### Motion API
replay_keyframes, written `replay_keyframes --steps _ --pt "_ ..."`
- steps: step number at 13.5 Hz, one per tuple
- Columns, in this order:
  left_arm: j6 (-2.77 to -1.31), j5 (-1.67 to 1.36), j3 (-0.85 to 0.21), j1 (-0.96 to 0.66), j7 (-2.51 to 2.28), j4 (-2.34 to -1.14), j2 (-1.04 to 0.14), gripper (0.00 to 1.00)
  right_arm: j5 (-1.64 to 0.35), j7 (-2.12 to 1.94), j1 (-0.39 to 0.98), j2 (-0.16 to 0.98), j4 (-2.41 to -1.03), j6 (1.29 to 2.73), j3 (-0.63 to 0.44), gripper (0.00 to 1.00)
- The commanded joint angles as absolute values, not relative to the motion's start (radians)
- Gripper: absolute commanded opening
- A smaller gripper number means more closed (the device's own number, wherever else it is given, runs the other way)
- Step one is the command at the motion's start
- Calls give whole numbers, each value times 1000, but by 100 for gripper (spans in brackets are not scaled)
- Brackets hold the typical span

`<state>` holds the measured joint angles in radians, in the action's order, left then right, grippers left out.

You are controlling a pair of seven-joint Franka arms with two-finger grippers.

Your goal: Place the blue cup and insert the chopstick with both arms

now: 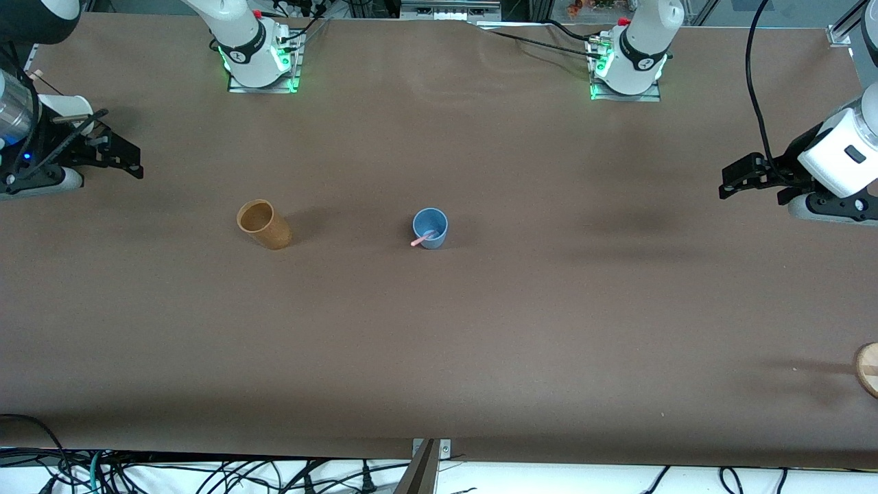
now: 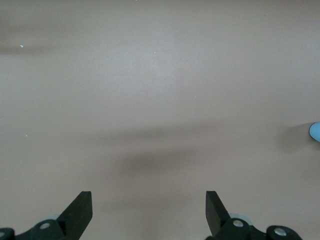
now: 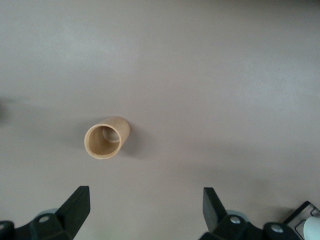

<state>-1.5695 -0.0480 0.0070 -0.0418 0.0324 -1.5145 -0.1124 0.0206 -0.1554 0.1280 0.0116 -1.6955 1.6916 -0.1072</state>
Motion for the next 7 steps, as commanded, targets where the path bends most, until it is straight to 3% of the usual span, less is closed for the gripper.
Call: replay_keyframes --steps 1,7 --pt "-1571 -38 9 -38 60 -1497 -121 100 35 -158 109 3 -1703 1713 -94 100" --pt "-1571 -35 11 -38 60 -1497 -124 100 41 -158 117 3 -1681 1704 -89 100"
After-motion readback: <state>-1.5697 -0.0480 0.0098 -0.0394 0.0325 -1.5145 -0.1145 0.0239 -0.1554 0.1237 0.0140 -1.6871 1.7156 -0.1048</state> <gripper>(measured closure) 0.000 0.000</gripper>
